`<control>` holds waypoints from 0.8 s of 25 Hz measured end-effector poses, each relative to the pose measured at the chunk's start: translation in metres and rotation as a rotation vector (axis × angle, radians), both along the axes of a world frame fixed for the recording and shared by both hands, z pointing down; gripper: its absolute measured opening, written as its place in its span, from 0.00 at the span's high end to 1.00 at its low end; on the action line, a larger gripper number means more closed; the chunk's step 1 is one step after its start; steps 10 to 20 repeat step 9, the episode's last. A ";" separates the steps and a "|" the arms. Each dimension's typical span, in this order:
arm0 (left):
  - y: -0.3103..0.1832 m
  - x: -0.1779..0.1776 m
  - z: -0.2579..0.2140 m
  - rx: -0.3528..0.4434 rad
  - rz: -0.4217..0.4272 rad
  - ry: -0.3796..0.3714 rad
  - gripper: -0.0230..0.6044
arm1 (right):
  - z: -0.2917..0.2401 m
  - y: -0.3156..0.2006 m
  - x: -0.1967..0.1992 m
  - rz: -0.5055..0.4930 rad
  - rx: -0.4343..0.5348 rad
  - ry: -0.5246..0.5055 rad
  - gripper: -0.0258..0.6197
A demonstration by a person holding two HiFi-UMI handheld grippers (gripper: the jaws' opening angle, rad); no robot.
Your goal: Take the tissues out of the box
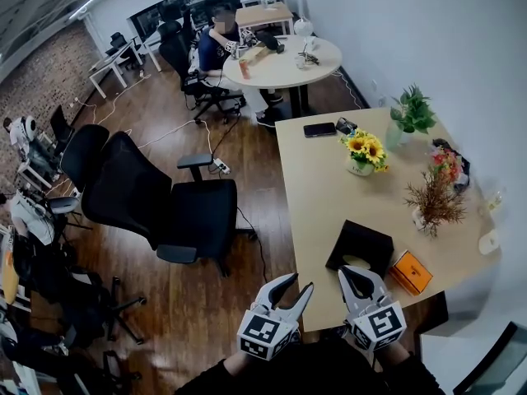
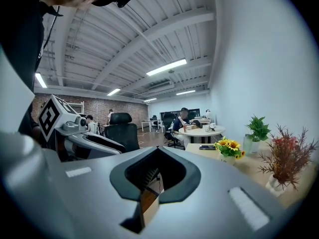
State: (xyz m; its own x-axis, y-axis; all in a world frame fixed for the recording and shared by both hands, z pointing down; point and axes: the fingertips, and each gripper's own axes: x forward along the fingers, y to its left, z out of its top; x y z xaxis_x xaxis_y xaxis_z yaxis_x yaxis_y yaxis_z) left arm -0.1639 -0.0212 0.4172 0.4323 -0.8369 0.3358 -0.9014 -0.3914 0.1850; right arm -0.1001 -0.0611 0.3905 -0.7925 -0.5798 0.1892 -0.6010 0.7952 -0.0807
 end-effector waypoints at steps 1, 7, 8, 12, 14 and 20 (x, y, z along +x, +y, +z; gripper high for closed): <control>-0.001 0.001 0.001 -0.003 0.002 -0.001 0.75 | 0.001 -0.001 0.001 -0.003 0.000 0.002 0.96; -0.005 0.006 0.006 -0.010 0.013 -0.012 0.75 | 0.007 -0.005 0.004 0.001 -0.011 -0.001 0.96; -0.006 0.006 0.007 -0.011 0.014 -0.010 0.75 | 0.009 -0.005 0.005 0.002 -0.013 -0.002 0.96; -0.006 0.007 0.008 -0.013 0.014 -0.008 0.75 | 0.010 -0.005 0.005 0.003 -0.015 -0.004 0.96; -0.006 0.007 0.008 -0.013 0.014 -0.008 0.75 | 0.010 -0.005 0.005 0.003 -0.015 -0.004 0.96; -0.006 0.007 0.008 -0.013 0.014 -0.008 0.75 | 0.010 -0.005 0.005 0.003 -0.015 -0.004 0.96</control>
